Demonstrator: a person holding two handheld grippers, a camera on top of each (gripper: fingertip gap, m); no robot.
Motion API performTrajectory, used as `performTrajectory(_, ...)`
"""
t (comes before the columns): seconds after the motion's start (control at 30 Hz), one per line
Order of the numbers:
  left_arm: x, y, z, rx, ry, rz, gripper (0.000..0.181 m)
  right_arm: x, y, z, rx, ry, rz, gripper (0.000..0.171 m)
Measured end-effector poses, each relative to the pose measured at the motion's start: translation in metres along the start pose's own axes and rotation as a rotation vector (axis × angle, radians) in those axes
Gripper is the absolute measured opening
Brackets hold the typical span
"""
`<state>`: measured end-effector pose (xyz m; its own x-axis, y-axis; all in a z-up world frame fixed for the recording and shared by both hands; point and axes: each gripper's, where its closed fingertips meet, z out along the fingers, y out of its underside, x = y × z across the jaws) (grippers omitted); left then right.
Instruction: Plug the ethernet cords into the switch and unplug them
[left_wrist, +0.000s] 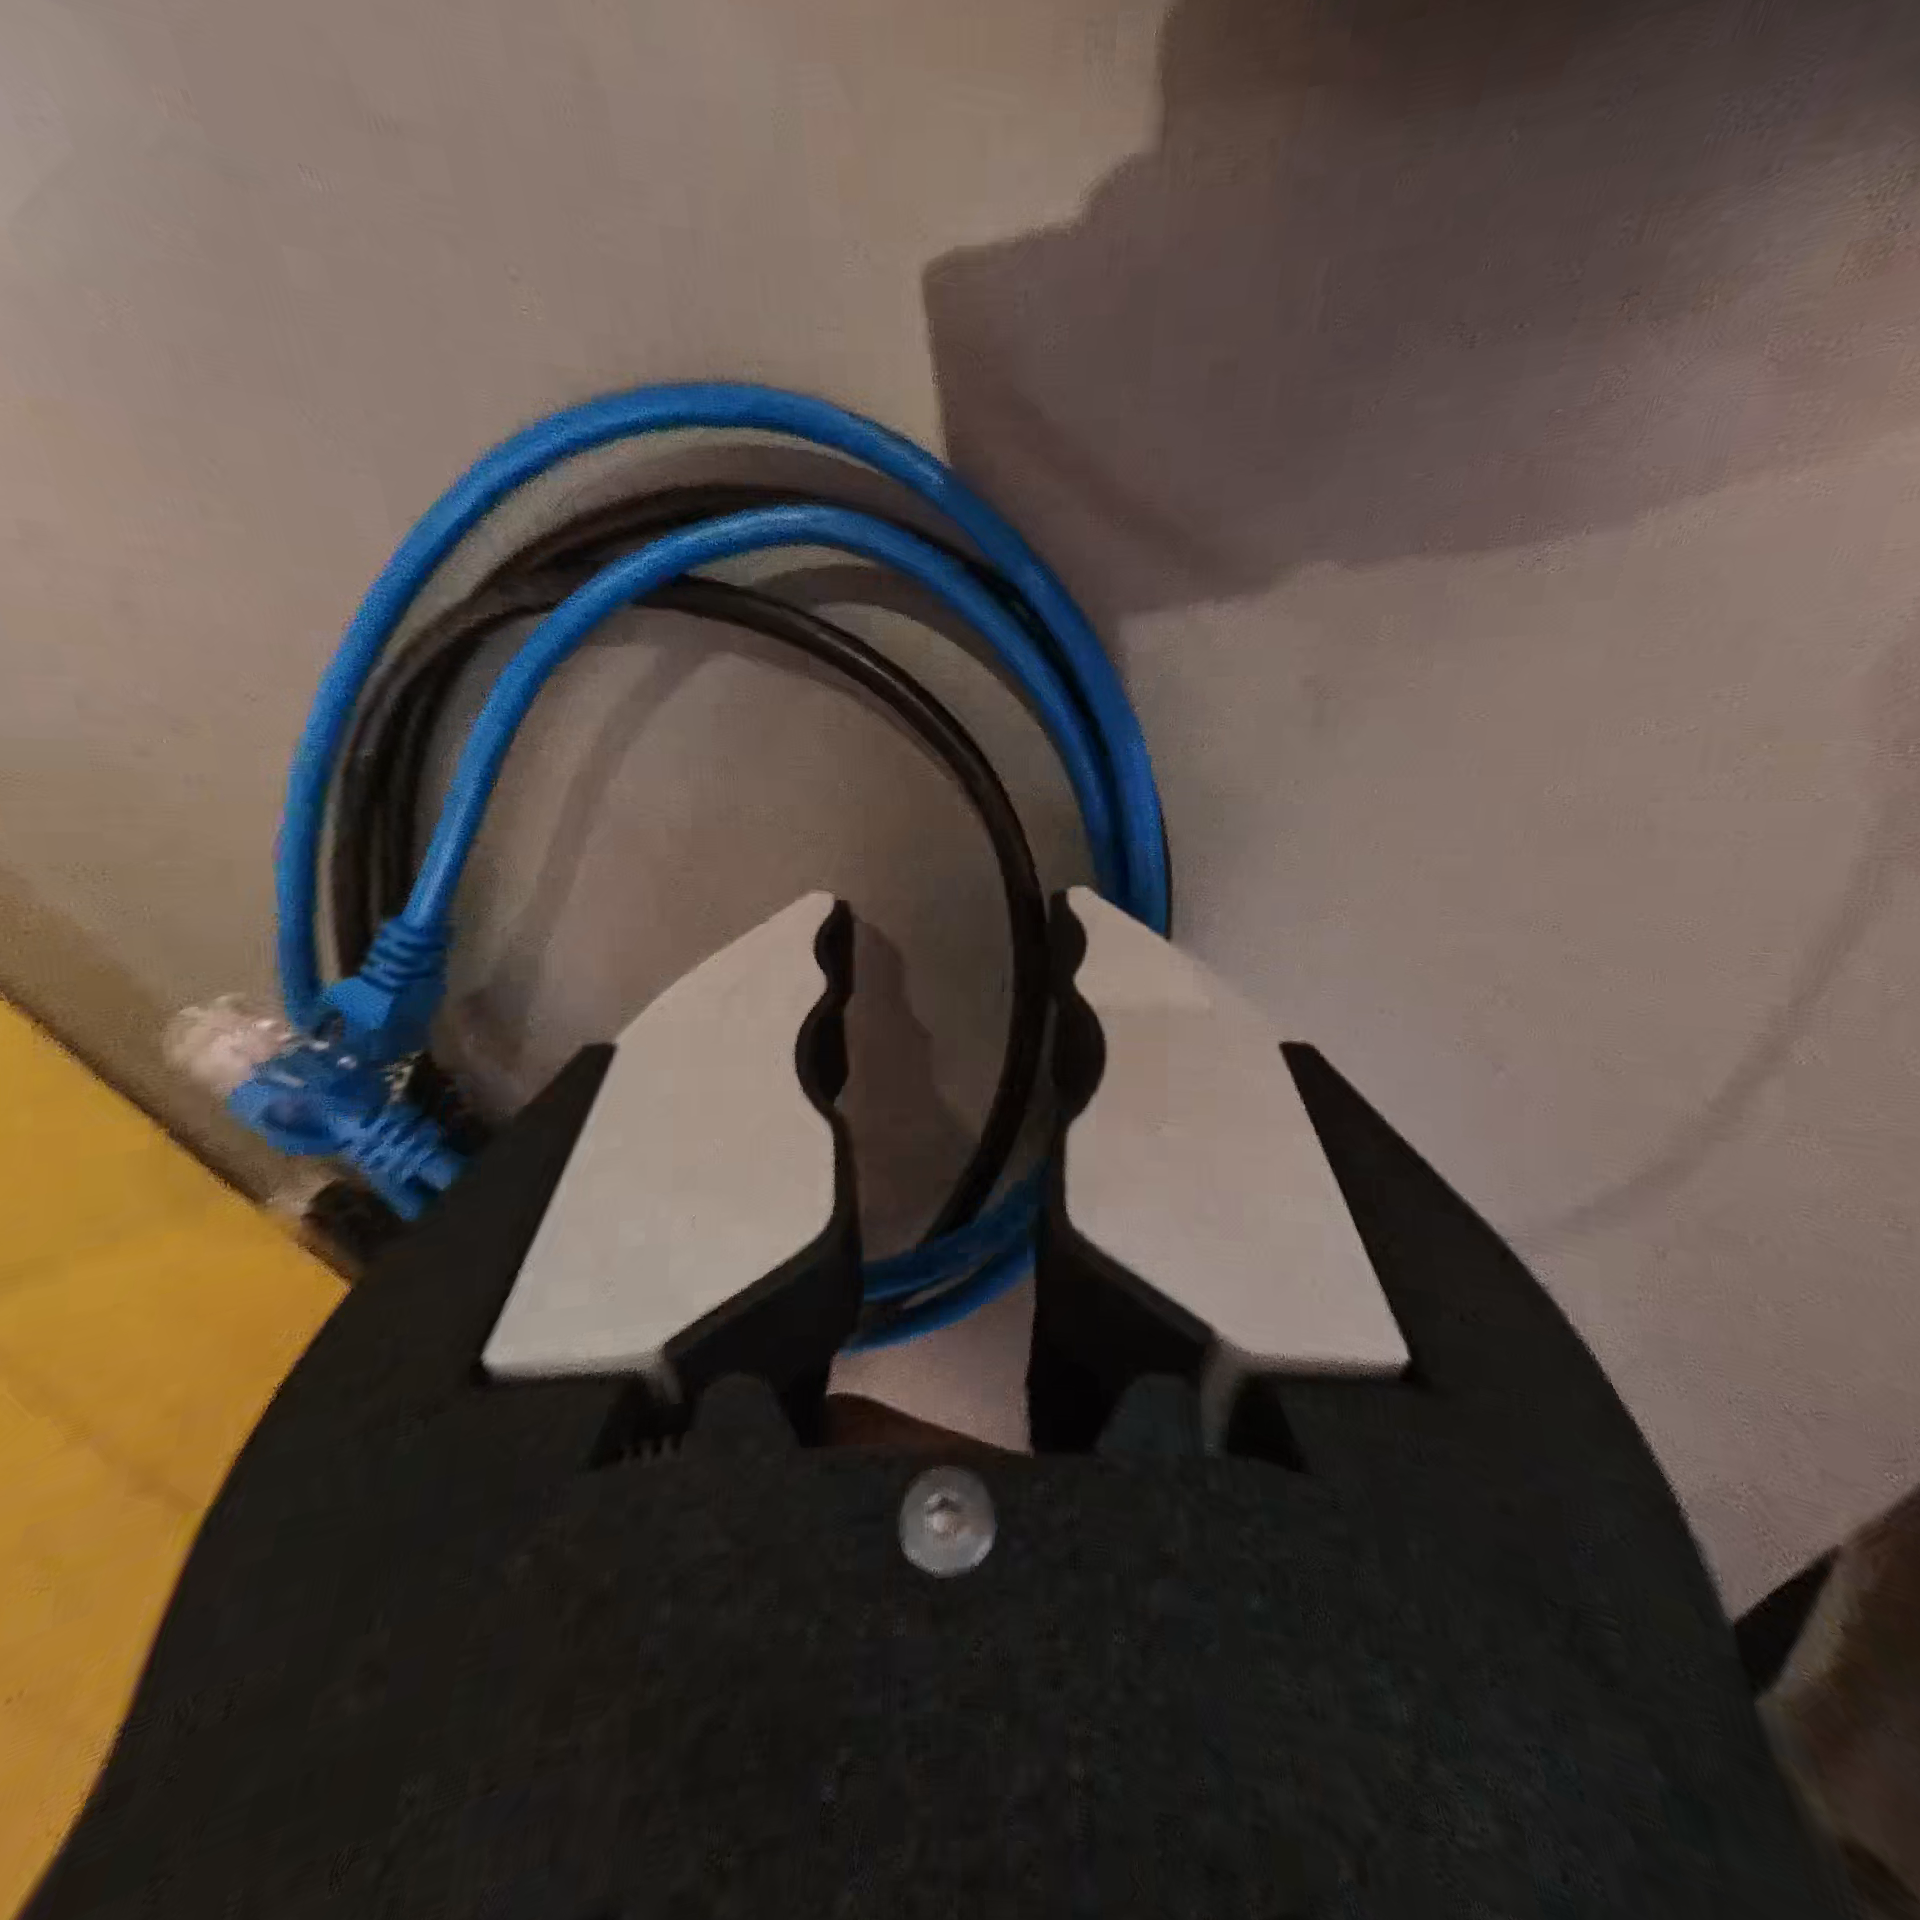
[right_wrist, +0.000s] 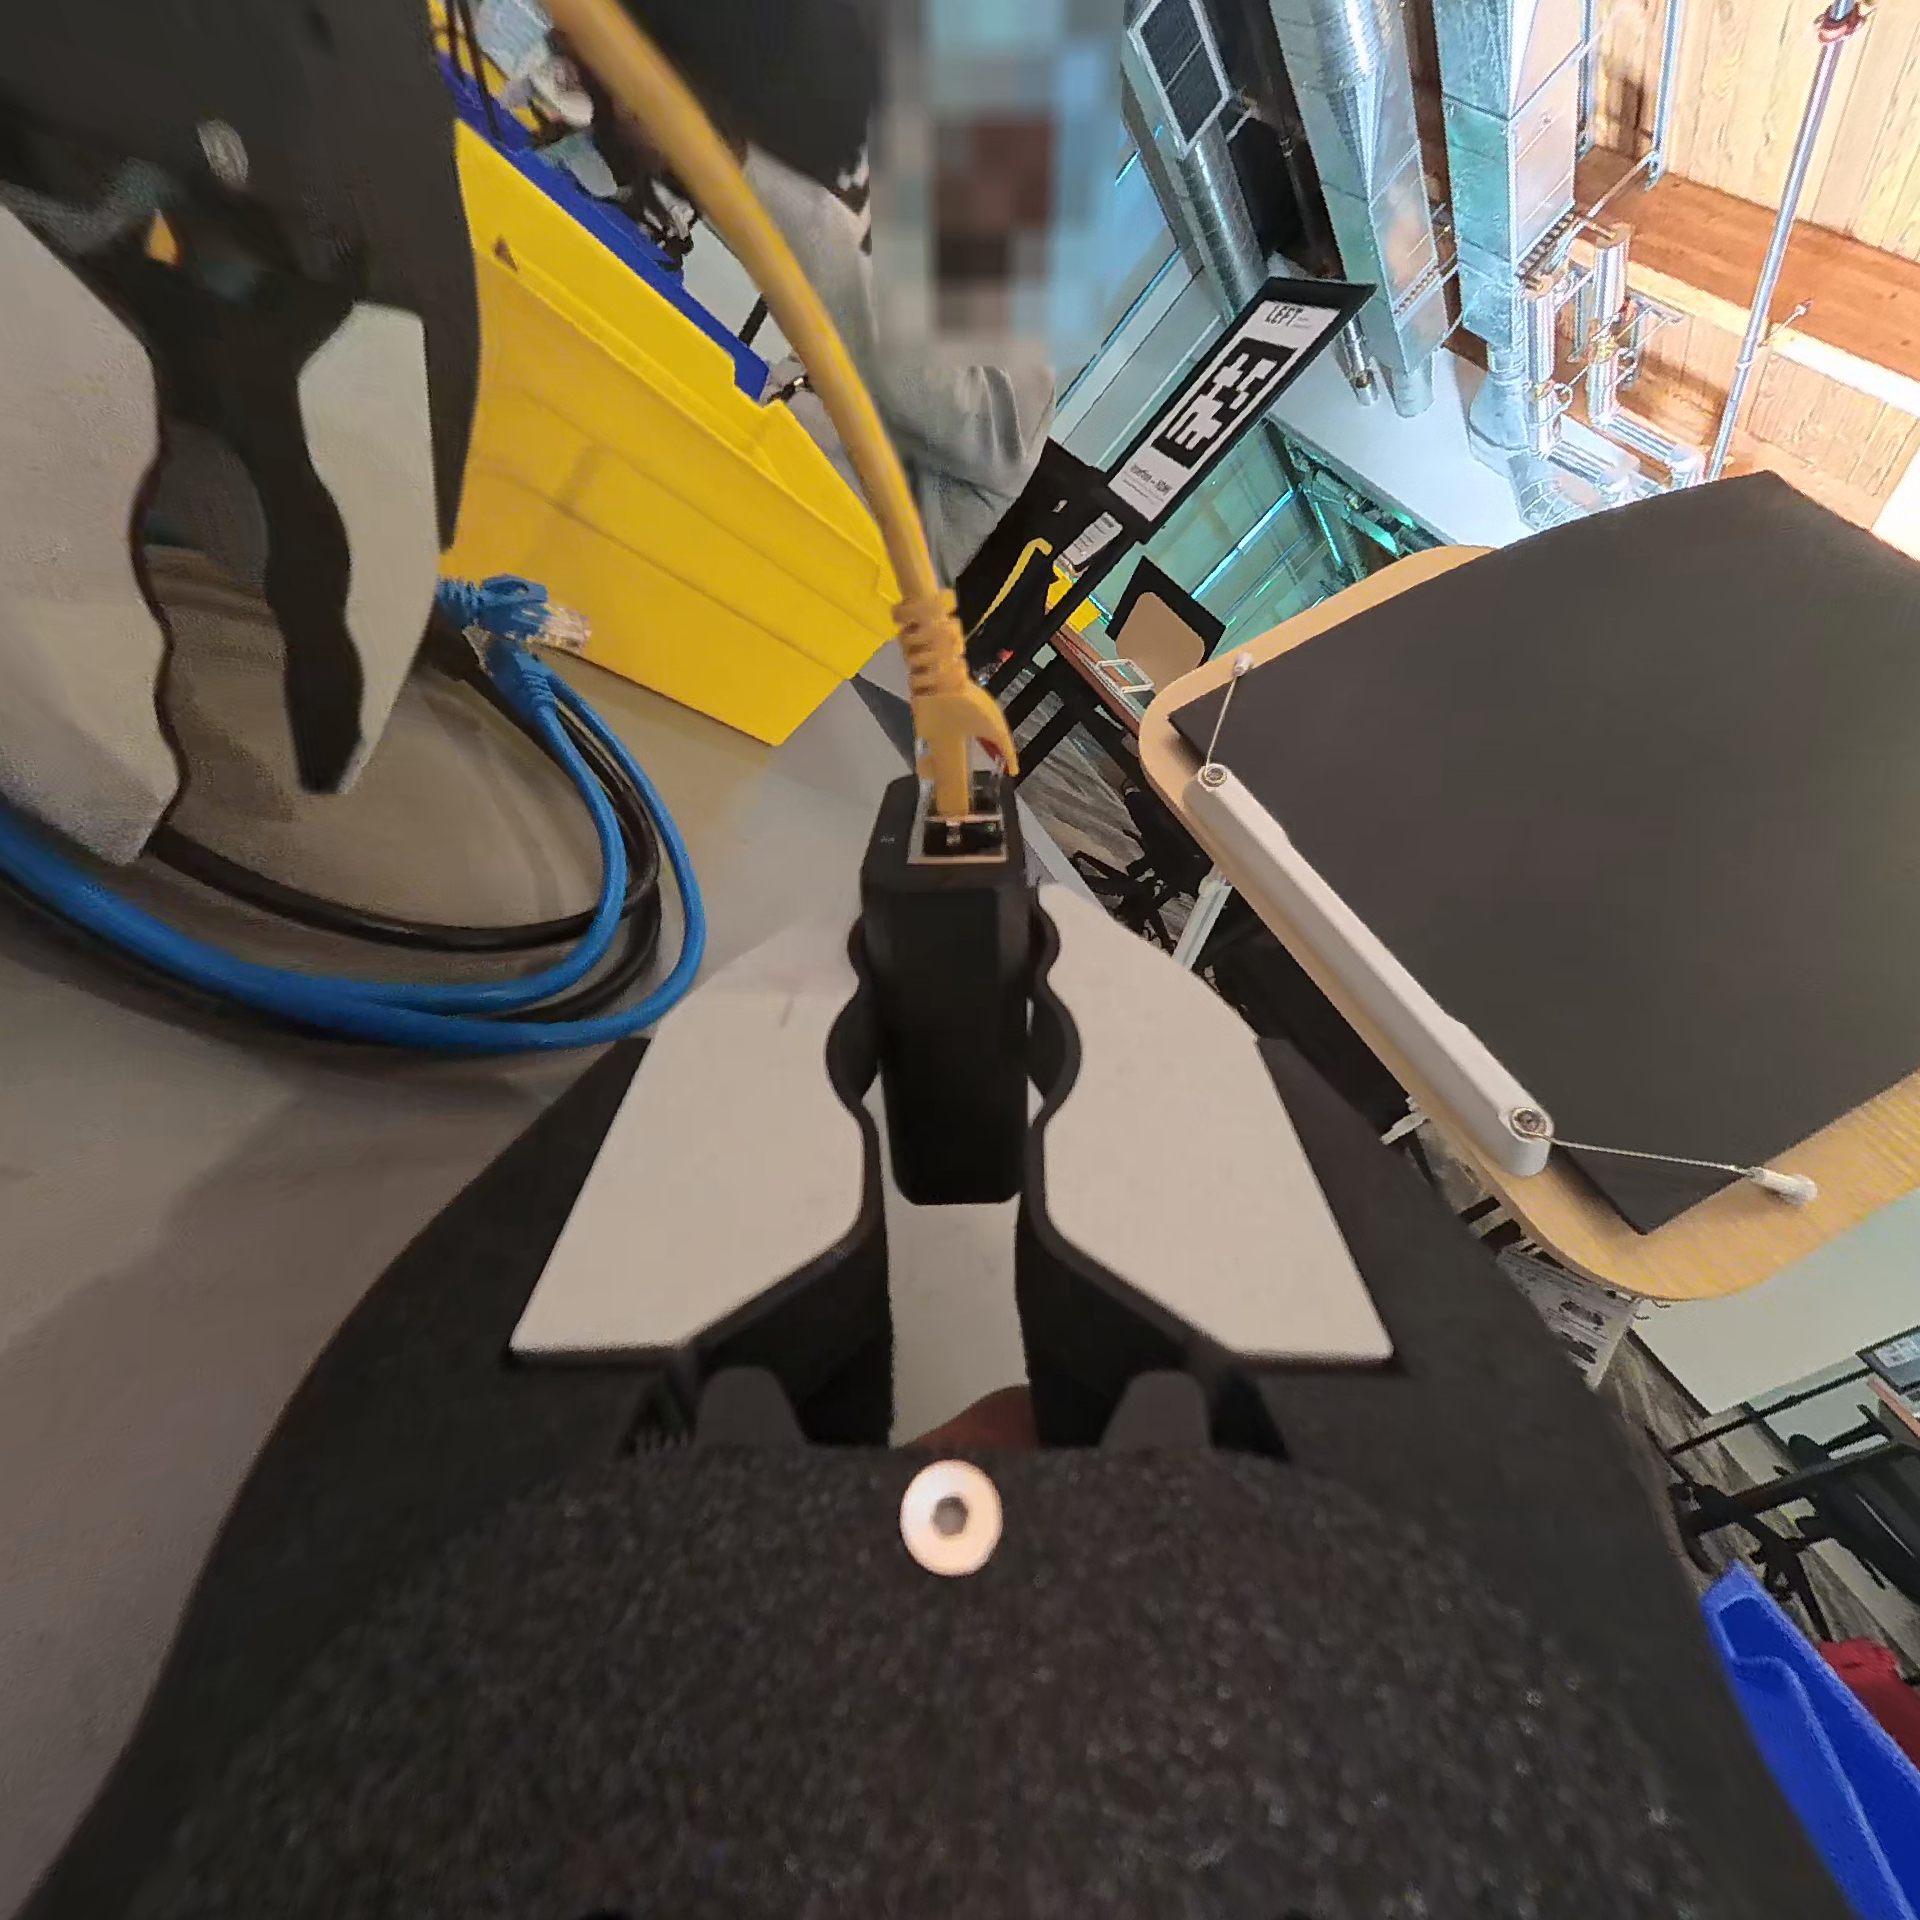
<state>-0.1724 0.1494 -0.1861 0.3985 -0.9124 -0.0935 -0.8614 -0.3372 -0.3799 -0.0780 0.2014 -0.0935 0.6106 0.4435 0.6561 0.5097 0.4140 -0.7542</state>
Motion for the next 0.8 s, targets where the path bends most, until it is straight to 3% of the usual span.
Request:
performTrajectory(0.1,0.013,0.0,0.008,0.01,0.114,-0.046,0.023,-0.005,0.0,0.001,-0.002,-0.013,-0.025,0.024)
performTrajectory(0.17,0.012,0.0,0.008,0.035,0.091,-0.066,0.008,-0.003,-0.001,0.001,-0.001,-0.008,-0.014,0.024)
performTrajectory(0.3,0.001,-0.008,-0.001,0.151,0.072,-0.177,0.006,0.0,-0.002,0.001,0.015,0.001,0.005,0.024)
performTrajectory(0.4,0.003,-0.043,-0.061,0.452,0.196,-0.23,0.005,0.001,-0.001,0.001,0.006,0.007,-0.001,0.024)
performTrajectory(0.5,0.001,-0.074,-0.162,0.811,0.331,-0.253,0.005,0.006,-0.002,0.0,0.016,0.029,0.017,0.024)
performTrajectory(0.6,-0.002,-0.078,-0.251,1.09,0.392,-0.228,0.005,0.015,0.001,-0.001,0.013,0.049,0.077,0.024)
performTrajectory(0.67,-0.014,-0.07,-0.272,1.164,0.361,-0.251,0.005,0.018,0.004,0.0,-0.001,0.061,0.092,0.024)
performTrajectory(0.73,-0.035,-0.057,-0.249,1.044,0.247,-0.321,0.005,0.02,0.005,0.0,-0.004,0.067,0.1,0.024)
performTrajectory(0.8,-0.016,-0.055,-0.273,1.169,0.456,-0.308,0.005,0.021,0.005,-0.001,-0.004,0.071,0.098,0.024)
